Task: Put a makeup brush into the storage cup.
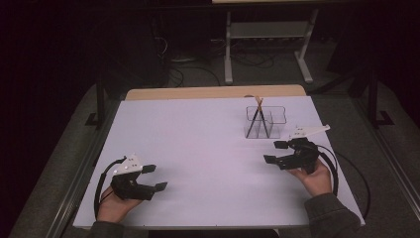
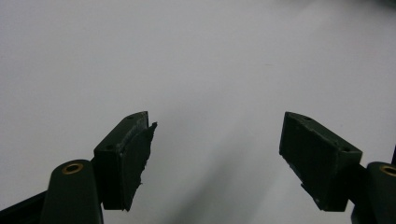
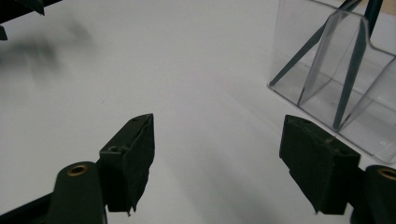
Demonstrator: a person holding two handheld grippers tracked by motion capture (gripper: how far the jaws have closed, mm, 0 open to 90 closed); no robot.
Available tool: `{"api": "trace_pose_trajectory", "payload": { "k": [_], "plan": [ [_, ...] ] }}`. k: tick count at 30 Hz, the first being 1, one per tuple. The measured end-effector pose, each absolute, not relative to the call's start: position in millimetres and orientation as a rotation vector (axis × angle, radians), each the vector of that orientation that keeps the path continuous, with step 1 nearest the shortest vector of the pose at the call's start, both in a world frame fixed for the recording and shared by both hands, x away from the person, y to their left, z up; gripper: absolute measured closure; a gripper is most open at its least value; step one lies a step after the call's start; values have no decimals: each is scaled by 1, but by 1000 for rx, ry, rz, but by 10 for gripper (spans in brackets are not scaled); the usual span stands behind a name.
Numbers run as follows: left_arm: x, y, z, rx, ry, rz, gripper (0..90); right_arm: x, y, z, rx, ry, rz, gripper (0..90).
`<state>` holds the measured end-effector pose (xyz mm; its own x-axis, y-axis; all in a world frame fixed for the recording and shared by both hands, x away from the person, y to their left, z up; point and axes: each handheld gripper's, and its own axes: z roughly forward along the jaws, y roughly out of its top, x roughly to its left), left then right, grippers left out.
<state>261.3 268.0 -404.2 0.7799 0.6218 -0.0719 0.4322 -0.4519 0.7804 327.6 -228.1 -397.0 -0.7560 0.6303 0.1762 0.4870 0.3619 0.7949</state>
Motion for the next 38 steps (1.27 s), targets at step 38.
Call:
{"api": "trace_pose_trajectory", "payload": {
  "k": [38],
  "plan": [
    [261, 265, -411, 2168, 763, 246, 245, 297, -231, -408, 1000, 2447, 1401, 236]
  ]
}}
